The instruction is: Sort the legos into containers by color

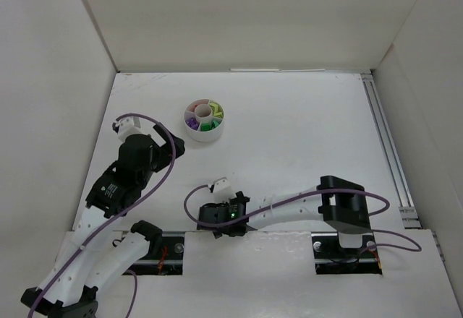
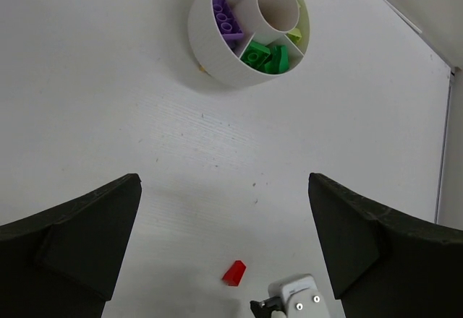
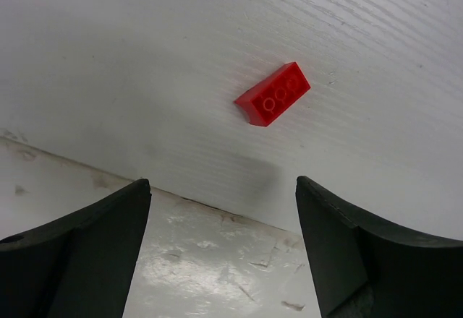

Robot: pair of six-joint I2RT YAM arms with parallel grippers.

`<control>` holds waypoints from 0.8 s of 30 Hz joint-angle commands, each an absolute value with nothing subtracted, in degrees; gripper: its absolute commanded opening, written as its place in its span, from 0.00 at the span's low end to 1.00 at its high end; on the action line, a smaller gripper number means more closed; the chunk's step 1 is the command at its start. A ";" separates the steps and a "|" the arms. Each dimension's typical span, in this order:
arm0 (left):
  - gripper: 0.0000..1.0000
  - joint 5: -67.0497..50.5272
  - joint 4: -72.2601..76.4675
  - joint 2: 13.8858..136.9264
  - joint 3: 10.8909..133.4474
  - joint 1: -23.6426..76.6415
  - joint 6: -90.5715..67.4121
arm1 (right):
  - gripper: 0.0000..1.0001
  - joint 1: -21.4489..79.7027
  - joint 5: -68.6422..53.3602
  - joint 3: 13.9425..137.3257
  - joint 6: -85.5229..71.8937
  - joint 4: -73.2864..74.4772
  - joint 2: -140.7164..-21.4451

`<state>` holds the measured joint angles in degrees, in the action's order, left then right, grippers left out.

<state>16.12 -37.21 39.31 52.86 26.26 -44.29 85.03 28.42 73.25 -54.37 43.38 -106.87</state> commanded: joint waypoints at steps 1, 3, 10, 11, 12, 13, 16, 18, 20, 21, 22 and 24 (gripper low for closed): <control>1.00 16.52 -37.44 38.33 52.38 26.46 -43.60 | 0.85 84.99 31.82 75.67 -64.86 44.57 -106.52; 1.00 16.52 -38.06 38.32 53.00 26.46 -43.59 | 0.85 84.99 31.82 74.10 -67.91 43.34 -106.52; 1.00 16.00 -38.06 36.56 53.00 26.46 -41.93 | 0.73 81.31 31.03 66.45 -70.93 33.68 -104.06; 1.00 16.00 -38.06 36.56 53.00 26.46 -41.92 | 0.73 81.30 31.03 66.45 -70.93 33.66 -104.06; 1.00 16.00 -38.67 36.56 53.00 26.46 -41.92 | 0.73 80.78 31.03 66.45 -70.93 33.66 -104.76; 1.00 16.00 -38.67 36.56 53.52 26.46 -41.92 | 0.73 80.77 31.03 67.32 -70.41 33.66 -105.37; 1.00 16.00 -38.67 36.04 53.53 26.46 -41.92 | 0.67 80.24 31.03 67.85 -70.40 33.66 -107.14; 1.00 15.47 -38.67 36.04 53.53 26.46 -41.92 | 0.62 79.63 31.03 67.85 -70.40 33.66 -107.75; 1.00 14.95 -38.67 36.04 53.53 26.46 -41.92 | 0.59 78.23 31.03 67.85 -70.40 33.66 -108.28; 1.00 14.94 -38.67 36.04 53.53 26.46 -41.92 | 0.56 78.22 31.03 67.85 -70.40 33.66 -108.28; 1.00 14.94 -38.67 36.04 53.53 26.46 -41.92 | 0.50 78.22 31.03 67.85 -70.40 33.66 -108.28; 1.00 14.94 -38.67 36.04 53.53 26.46 -41.92 | 0.45 77.70 31.03 68.47 -70.40 34.18 -109.42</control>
<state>15.16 -38.92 36.62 52.86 26.26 -42.83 78.59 31.79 67.90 -68.90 35.48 -106.45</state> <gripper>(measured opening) 0.997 0.465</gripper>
